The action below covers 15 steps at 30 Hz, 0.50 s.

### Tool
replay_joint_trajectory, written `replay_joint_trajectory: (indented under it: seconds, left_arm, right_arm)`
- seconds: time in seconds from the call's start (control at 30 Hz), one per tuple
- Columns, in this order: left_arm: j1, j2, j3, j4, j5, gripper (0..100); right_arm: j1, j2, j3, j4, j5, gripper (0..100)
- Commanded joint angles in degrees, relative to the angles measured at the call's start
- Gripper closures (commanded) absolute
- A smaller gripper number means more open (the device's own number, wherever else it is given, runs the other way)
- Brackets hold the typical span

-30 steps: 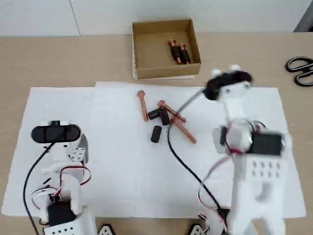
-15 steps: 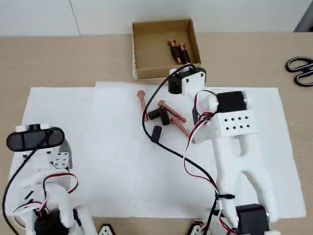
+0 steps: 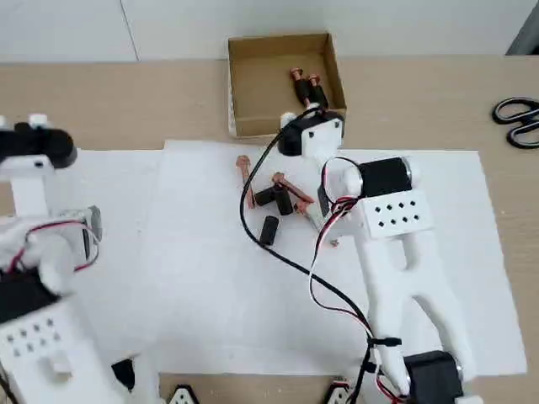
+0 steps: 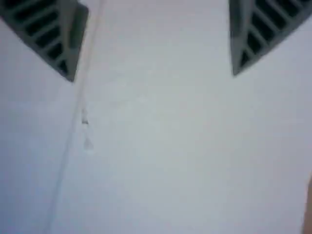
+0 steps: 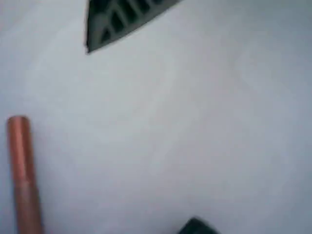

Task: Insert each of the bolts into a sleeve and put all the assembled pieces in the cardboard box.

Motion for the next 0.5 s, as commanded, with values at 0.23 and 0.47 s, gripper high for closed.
replay_joint_trajectory:
  seconds: [0.23,0.47]
  left_arm:
    - [0.0,6.59,-4.35,0.97,-0.09,80]
    - [0.0,6.42,-3.3,0.79,-0.09,80]
  right_arm:
    - [-6.02,0.13,-0.97,-10.15,-8.18,75.3]
    - [-5.93,-0.04,4.31,-14.37,-4.04,75.1]
